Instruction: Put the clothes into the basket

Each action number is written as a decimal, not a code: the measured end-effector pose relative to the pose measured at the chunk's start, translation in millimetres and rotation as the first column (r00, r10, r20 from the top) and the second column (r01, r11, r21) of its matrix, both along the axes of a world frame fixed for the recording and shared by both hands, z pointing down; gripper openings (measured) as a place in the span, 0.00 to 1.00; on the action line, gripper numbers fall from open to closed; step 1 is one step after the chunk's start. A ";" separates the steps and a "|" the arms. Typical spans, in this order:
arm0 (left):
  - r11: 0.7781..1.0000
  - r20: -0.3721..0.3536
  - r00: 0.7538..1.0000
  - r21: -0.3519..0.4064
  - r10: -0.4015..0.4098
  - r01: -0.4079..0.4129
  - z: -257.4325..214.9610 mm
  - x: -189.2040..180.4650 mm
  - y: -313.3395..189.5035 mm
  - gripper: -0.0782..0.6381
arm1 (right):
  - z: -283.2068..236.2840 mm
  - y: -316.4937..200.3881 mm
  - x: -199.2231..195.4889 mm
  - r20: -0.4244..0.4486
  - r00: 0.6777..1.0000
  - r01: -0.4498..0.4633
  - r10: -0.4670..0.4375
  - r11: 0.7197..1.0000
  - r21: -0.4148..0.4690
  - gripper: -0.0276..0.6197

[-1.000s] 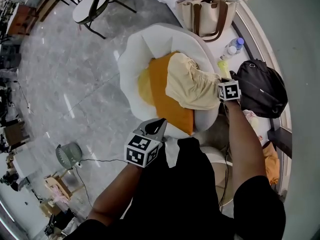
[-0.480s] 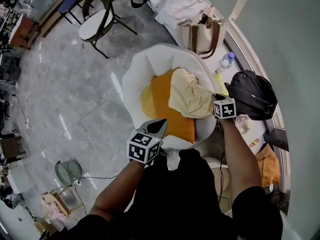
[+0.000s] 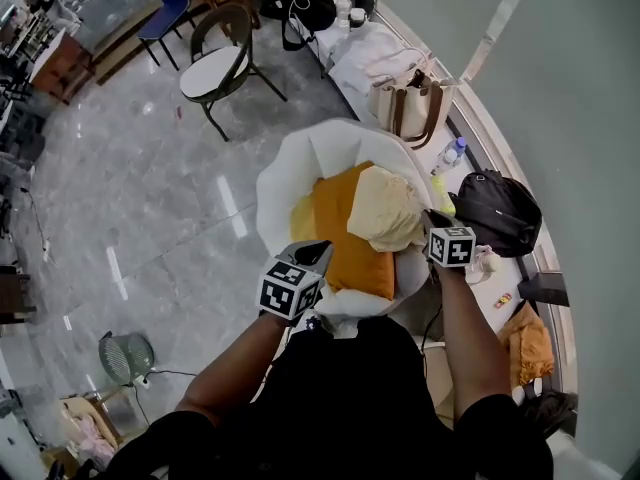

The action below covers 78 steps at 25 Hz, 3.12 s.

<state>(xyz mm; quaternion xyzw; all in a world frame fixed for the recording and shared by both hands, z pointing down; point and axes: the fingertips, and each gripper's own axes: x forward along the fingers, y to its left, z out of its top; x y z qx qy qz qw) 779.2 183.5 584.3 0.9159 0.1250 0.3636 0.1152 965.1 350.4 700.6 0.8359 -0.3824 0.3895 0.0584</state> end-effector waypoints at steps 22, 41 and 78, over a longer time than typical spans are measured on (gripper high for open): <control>0.997 -0.116 0.990 0.002 0.081 -0.081 -50.1 -98.6 -58.3 0.11 | -187.1 -68.1 -144.7 -0.184 0.978 -0.054 0.095 0.975 0.215 0.10; 0.997 -0.173 0.982 -0.012 -0.082 0.081 -93.0 -159.3 -14.9 0.11 | -238.6 -64.4 -279.9 -0.243 0.953 0.254 -0.180 0.914 0.318 0.10; 0.810 -0.189 0.800 0.040 -0.569 0.585 -108.7 -519.1 -100.0 0.11 | -237.2 -203.8 -594.7 -0.205 0.714 0.687 -0.669 0.614 0.389 0.10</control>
